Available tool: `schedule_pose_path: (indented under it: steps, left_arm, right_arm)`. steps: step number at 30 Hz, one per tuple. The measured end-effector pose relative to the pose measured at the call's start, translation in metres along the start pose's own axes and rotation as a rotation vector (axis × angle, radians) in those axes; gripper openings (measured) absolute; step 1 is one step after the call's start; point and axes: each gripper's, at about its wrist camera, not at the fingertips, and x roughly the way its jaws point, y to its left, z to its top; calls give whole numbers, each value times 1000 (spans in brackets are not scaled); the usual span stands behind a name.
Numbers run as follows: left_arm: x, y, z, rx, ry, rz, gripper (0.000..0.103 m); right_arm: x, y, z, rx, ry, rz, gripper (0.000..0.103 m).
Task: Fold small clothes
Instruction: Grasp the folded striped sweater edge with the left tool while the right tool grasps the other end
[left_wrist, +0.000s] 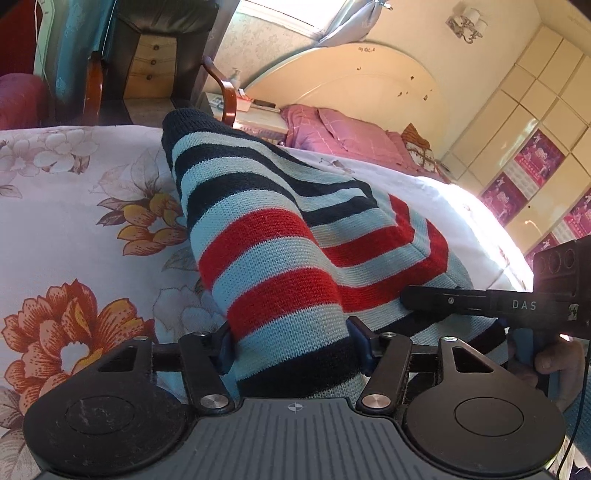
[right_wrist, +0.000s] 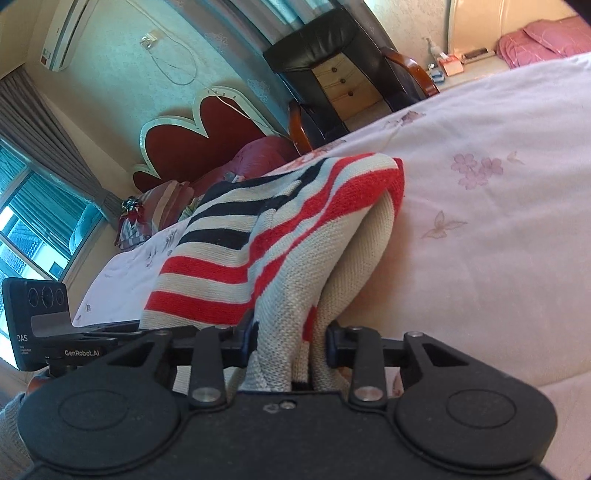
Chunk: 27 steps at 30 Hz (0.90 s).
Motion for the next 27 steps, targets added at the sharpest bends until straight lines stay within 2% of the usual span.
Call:
schedule_pose_path:
  steps: [7,11,17,22,27]
  left_arm:
    - [-29,-5,-6,18,-24,-4,58]
    - [-66,8,-18,19,-52,-11,58]
    - [-151,59,-49,9,-87,16,58]
    - [-219,112,-82,-32,-91,65,58]
    - [-260,161,-119,-71,-94,65,58]
  right_arm:
    - [-6,32,0,-60,-9,-14,33]
    - [-7,67,-5,-117,-10,-5,33]
    - [15,144,-30,-206,-9,33,33]
    - [55,207,-60,-204,17,85,33]
    - [86,255,-89,-194,57,111,33]
